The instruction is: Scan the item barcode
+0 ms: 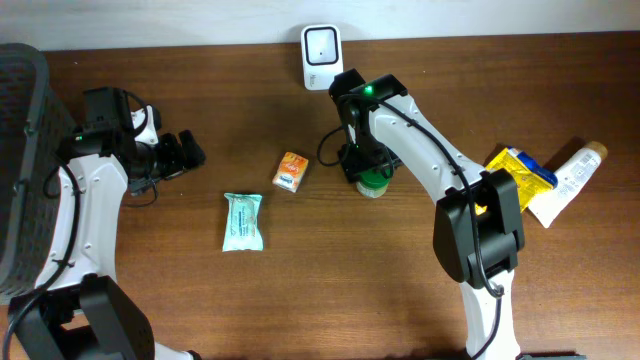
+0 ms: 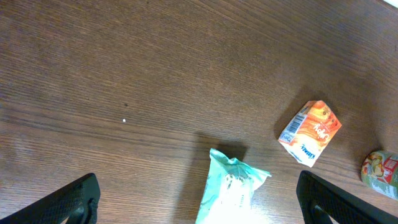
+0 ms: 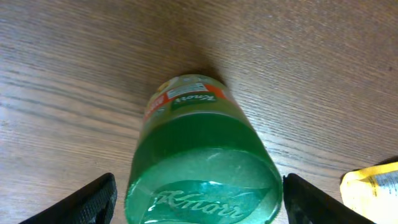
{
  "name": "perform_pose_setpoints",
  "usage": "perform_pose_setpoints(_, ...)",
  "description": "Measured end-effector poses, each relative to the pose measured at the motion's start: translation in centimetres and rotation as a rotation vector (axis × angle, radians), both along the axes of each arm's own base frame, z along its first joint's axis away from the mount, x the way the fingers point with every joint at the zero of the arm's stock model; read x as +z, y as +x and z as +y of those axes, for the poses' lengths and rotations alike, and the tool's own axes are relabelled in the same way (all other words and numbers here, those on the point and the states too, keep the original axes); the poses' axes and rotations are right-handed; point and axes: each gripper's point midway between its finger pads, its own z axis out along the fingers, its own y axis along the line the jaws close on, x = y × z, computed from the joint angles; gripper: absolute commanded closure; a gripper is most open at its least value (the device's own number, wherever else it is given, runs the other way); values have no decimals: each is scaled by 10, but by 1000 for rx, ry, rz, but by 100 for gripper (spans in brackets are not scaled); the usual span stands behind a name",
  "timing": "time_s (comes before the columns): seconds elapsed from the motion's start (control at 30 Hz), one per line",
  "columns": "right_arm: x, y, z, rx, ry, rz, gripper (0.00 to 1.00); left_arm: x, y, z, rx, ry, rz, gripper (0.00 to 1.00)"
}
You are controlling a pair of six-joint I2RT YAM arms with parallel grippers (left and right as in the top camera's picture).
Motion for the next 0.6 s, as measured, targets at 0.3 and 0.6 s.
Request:
perform_pose_setpoints(0.3, 0, -6, 5, -296, 32, 2, 46, 0, 0, 0, 0, 0, 0, 1)
perform_pose_setpoints(0.6, -1, -5, 7, -906, 36, -50, 40, 0, 0, 0, 0, 0, 0, 1)
